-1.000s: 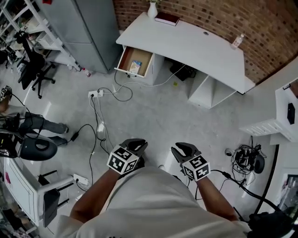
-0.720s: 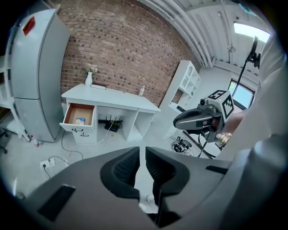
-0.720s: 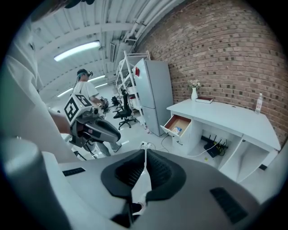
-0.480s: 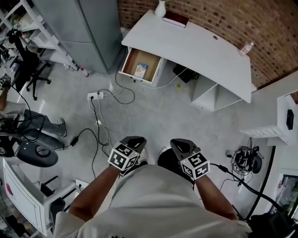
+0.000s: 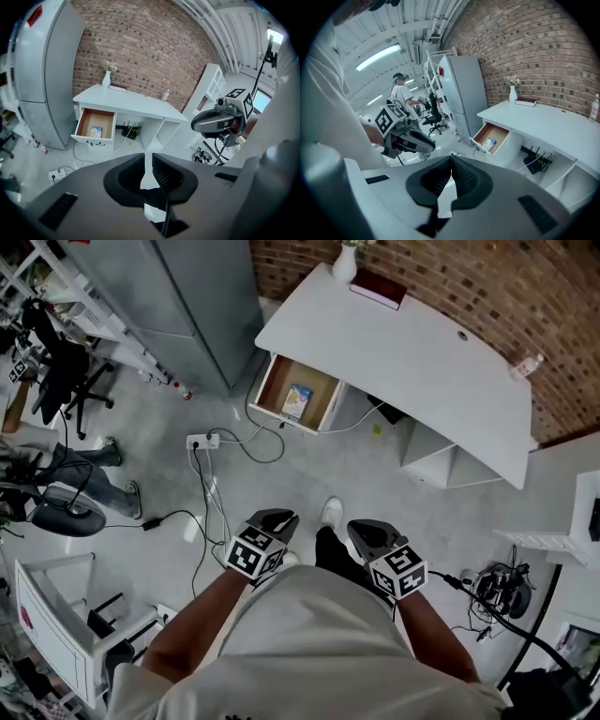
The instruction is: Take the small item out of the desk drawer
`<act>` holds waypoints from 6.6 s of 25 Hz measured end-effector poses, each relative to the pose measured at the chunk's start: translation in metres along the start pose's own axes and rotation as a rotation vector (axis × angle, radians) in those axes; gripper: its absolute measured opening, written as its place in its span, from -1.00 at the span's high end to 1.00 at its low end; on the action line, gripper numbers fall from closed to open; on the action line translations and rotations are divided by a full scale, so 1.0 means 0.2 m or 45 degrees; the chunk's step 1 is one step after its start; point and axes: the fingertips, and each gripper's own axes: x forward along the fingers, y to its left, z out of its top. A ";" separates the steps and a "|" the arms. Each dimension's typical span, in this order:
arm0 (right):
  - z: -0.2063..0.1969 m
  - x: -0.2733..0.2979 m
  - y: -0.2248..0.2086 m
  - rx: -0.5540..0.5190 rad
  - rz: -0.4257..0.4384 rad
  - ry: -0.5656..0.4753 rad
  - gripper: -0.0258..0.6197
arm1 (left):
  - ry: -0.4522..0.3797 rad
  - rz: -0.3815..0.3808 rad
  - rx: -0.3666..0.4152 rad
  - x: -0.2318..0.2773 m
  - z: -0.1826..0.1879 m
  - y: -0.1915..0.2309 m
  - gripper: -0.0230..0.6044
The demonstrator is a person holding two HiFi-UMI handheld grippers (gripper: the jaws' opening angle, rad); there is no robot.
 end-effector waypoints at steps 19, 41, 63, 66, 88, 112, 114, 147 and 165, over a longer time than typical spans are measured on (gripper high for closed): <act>0.46 0.45 -1.11 0.013 0.103 0.173 0.49 | 0.142 0.319 -0.169 0.95 0.77 1.16 0.02; 0.30 1.13 -1.31 0.354 0.047 0.431 0.46 | 0.500 0.410 -0.152 2.14 0.51 2.45 -0.29; 0.14 1.26 -1.32 0.409 0.051 0.588 0.53 | 0.578 0.409 -0.149 2.44 0.39 2.66 -0.33; 0.13 1.27 -1.33 0.398 0.047 0.592 0.54 | 0.600 0.401 -0.146 2.47 0.37 2.67 -0.33; 0.16 1.19 -1.31 0.353 0.028 0.505 0.59 | 0.480 0.427 -0.195 2.28 0.50 2.51 -0.33; 0.32 0.65 -1.23 0.166 0.025 0.272 0.77 | 0.293 0.446 -0.164 1.40 0.75 1.73 -0.33; 0.36 0.60 -1.22 0.135 0.037 0.242 0.79 | 0.292 0.442 -0.148 1.29 0.76 1.62 -0.33; 0.55 -0.06 -1.16 0.008 -0.056 -0.014 0.81 | 0.010 0.184 -0.015 0.52 1.15 0.26 -0.33; 0.53 -0.05 -1.13 -0.010 -0.026 0.012 0.82 | 0.038 0.181 -0.023 0.54 1.12 0.25 -0.33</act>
